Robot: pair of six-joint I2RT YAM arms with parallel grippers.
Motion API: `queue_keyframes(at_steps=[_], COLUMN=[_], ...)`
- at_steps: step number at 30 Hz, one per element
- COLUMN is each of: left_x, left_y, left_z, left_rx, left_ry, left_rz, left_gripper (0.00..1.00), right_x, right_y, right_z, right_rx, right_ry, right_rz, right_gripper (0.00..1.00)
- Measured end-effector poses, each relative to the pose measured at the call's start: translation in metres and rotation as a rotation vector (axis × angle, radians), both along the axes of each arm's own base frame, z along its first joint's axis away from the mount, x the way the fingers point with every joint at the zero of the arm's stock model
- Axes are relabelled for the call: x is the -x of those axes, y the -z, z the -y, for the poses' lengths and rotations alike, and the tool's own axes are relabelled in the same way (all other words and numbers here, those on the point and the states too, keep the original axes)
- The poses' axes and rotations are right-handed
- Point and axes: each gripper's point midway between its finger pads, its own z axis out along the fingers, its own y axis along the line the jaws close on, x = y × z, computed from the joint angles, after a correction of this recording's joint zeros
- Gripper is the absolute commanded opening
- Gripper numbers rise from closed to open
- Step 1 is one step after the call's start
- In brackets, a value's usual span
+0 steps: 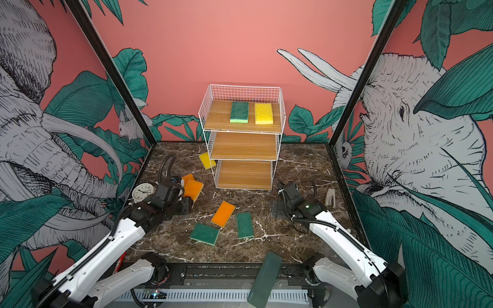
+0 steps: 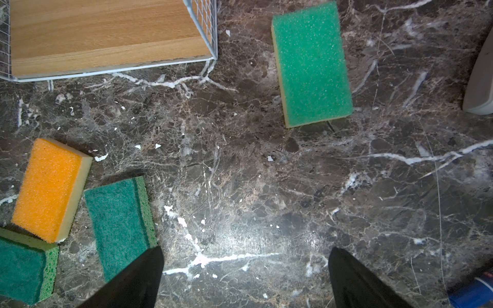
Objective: Arrange cleaning sponges on a shelf
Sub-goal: Pick up the cleaning sponge from the center of the table.
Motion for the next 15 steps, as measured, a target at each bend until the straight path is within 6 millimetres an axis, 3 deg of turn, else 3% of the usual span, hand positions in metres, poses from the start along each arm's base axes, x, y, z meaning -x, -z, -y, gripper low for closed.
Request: queue_keyframes(at_steps=[4,10,15], left_x=[0.009,0.018,0.01], left_y=[-0.058,-0.123,-0.187], left_z=[-0.006,-0.003,0.025], left_rx=[0.025,0.018,-0.004], left_ry=[-0.01,0.012,0.082], left_rz=[0.075,0.149,0.242], left_gripper=[0.52,0.51,0.52], right_x=[-0.001,-0.007,-0.014], right_y=[0.0,-0.01,-0.022], right_z=[-0.003,-0.009,-0.013], right_rx=[-0.008,-0.025,-0.041], right_ry=[-0.013,-0.03,-0.038], right_rz=[-0.002,0.025,0.059], right_gripper=[0.99,0.99,0.99])
